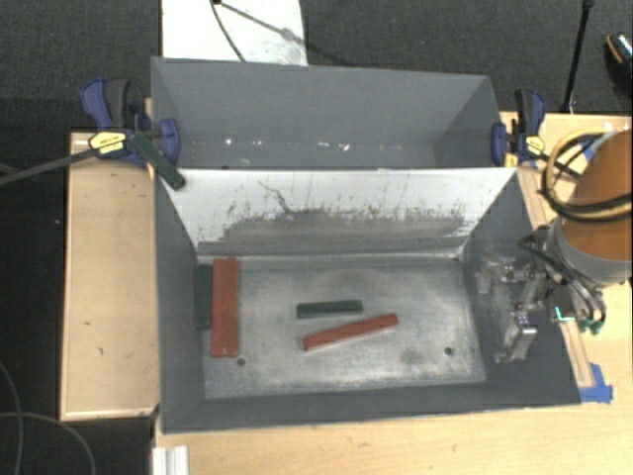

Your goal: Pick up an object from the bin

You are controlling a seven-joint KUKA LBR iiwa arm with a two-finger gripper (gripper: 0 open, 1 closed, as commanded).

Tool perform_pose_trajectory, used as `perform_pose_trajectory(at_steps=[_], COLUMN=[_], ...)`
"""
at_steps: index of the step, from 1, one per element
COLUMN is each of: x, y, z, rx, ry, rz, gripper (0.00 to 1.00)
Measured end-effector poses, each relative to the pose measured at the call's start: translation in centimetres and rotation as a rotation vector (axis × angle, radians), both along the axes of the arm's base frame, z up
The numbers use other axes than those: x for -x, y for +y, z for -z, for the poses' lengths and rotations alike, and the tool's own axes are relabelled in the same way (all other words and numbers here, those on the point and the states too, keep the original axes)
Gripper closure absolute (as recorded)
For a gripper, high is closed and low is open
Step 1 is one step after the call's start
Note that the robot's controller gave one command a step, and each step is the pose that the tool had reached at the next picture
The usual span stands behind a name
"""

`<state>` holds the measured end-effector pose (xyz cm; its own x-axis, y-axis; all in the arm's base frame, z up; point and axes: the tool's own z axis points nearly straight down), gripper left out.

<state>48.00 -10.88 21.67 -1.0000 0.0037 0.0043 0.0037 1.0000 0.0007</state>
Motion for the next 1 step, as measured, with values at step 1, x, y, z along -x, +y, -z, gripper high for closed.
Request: perform_pose_trajectory(at_steps=[1], x=[-3.19], y=[8.72], z=[14.96], rx=[-0.003], ry=[0.000], rz=[-0.194], gripper=[0.00])
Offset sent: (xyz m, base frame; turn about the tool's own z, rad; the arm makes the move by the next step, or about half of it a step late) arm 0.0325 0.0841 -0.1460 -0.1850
